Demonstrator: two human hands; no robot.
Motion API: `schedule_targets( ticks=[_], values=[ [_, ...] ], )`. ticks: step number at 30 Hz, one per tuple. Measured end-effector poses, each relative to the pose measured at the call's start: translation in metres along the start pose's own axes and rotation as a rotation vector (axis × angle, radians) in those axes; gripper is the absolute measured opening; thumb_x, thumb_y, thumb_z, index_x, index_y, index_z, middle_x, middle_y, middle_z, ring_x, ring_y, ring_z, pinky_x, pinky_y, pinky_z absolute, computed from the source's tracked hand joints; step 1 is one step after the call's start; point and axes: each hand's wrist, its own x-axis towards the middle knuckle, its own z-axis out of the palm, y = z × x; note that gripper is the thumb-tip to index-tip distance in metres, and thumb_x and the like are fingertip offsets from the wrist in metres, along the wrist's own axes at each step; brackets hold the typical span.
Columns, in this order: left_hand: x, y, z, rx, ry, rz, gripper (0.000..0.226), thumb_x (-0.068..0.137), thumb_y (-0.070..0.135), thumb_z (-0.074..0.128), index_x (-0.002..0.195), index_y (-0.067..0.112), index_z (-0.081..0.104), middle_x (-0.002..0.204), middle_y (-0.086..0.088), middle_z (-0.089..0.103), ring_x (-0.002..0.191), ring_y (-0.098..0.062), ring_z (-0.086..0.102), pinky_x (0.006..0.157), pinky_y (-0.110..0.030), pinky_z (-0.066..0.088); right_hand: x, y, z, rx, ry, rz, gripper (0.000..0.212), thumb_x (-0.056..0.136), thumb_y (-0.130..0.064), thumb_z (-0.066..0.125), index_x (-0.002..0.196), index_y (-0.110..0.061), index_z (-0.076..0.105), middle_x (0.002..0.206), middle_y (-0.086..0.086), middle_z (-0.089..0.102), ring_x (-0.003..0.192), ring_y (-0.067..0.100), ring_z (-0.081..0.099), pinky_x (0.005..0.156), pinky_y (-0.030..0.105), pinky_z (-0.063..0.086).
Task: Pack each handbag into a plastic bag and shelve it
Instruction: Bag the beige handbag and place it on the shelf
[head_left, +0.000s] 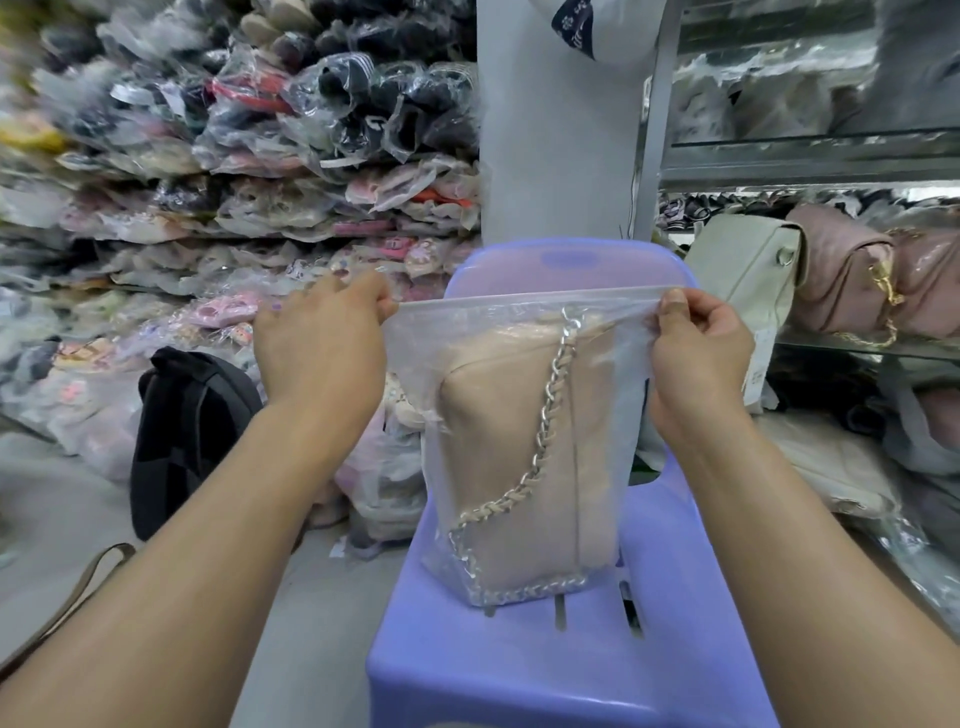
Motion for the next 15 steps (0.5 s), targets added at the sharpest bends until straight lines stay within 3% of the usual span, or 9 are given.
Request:
schedule_targets(
  ticks=[3,6,8,10,11,12,13,15],
  values=[
    [-0.009,0.001,0.003,-0.197,0.003,-0.067,0.026,0.108,0.035,0.037,0.114,0.022,0.058,0.108,-0.012,0.062,0.092,-0.036,0.056,0.072,-0.041,0.039,-0.001,0.002,0.001,-0.020,0.004,0.001,0.013,0.106,-0.018,0.056,0.094,-0.023,0.059,0.079,-0.007,0.064,0.060,-0.005,0.058,0.067,0.011,0.048],
    [-0.020,0.012,0.010,-0.670,-0.041,-0.341,0.034,0.105,0.051,0.032,0.126,0.029,0.047,0.131,-0.008,0.052,0.100,-0.027,0.057,0.090,-0.044,0.043,0.001,0.003,-0.004,-0.035,-0.006,0.026,0.008,0.106,-0.018,0.055,0.100,-0.019,0.060,0.081,-0.006,0.064,0.056,-0.008,0.058,0.062,0.008,0.047],
    [-0.027,0.017,0.025,-0.855,-0.198,-0.639,0.066,0.094,0.076,0.017,0.141,0.033,0.035,0.151,-0.014,0.035,0.123,-0.029,0.051,0.107,-0.049,0.036,0.001,0.002,-0.008,-0.059,-0.032,0.035,0.012,0.106,-0.018,0.055,0.095,-0.022,0.059,0.080,-0.007,0.064,0.054,-0.009,0.058,0.059,0.007,0.045],
    [-0.036,0.018,0.040,-0.954,-0.465,-0.846,0.107,0.069,0.098,0.004,0.149,0.035,0.034,0.157,-0.016,0.033,0.137,-0.039,0.042,0.107,-0.056,0.040,0.003,0.002,-0.012,-0.096,-0.052,0.034,0.016,0.105,-0.018,0.055,0.091,-0.024,0.058,0.081,-0.007,0.064,0.058,-0.006,0.059,0.058,0.008,0.045],
    [-0.042,0.017,0.047,-1.048,-0.582,-0.910,0.114,0.063,0.102,0.004,0.148,0.036,0.040,0.156,-0.011,0.037,0.138,-0.038,0.043,0.107,-0.055,0.043,0.002,0.001,-0.012,-0.112,-0.058,0.040,0.016,0.105,-0.019,0.055,0.091,-0.025,0.058,0.083,-0.005,0.064,0.061,-0.002,0.059,0.057,0.010,0.045],
    [-0.047,0.017,0.053,-1.155,-0.673,-0.957,0.110,0.067,0.100,0.006,0.143,0.032,0.048,0.149,-0.005,0.043,0.135,-0.035,0.048,0.104,-0.052,0.047,0.002,0.000,-0.013,-0.128,-0.063,0.045,0.016,0.105,-0.020,0.055,0.091,-0.026,0.058,0.084,-0.004,0.065,0.063,0.002,0.059,0.057,0.013,0.045],
    [-0.052,0.019,0.059,-1.255,-0.736,-1.007,0.101,0.075,0.095,0.010,0.132,0.027,0.059,0.136,-0.001,0.050,0.124,-0.030,0.056,0.092,-0.046,0.056,0.003,0.000,-0.013,-0.146,-0.066,0.050,0.015,0.105,-0.021,0.055,0.091,-0.026,0.058,0.085,-0.004,0.064,0.065,0.006,0.057,0.057,0.015,0.044],
    [-0.062,0.021,0.062,-1.326,-0.894,-1.058,0.085,0.082,0.090,0.021,0.109,0.025,0.069,0.109,-0.003,0.059,0.090,-0.023,0.062,0.054,-0.031,0.057,0.005,-0.002,-0.013,-0.205,-0.074,0.082,0.013,0.104,-0.026,0.053,0.091,-0.027,0.057,0.083,-0.006,0.058,0.067,0.010,0.052,0.056,0.016,0.043]
  ],
)
